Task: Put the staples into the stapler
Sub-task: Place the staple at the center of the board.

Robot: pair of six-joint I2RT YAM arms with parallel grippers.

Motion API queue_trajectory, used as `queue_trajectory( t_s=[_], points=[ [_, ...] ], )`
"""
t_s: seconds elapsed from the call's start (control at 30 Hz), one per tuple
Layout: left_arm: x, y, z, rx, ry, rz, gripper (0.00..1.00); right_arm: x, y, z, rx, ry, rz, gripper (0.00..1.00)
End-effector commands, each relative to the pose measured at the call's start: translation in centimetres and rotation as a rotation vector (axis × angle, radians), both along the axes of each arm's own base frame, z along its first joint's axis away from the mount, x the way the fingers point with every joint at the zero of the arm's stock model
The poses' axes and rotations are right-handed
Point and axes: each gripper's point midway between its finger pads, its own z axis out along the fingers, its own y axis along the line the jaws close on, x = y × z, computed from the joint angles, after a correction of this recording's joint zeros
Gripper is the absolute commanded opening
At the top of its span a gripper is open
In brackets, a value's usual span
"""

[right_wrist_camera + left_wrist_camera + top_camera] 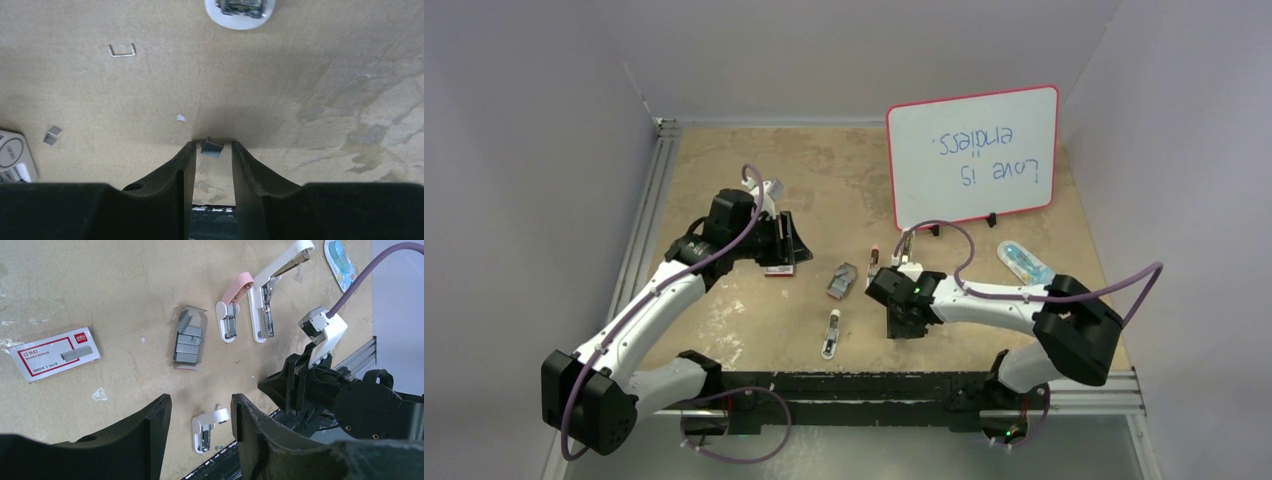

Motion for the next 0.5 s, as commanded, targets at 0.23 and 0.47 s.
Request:
queue_trajectory(
  t_s=[0.23, 0.47],
  points=[
    [0.3, -0.3, 0.9, -0.017, -0.055, -0.030, 0.48, 1.8, -0.4, 2.6, 0.028, -0.117, -0.261, 0.39],
    [0.2, -0.2, 1.1, -0.017, -0.064, -0.035, 0.48, 1.5, -0.5, 2.1, 0.070, -0.106, -0.391, 0.35]
  ],
)
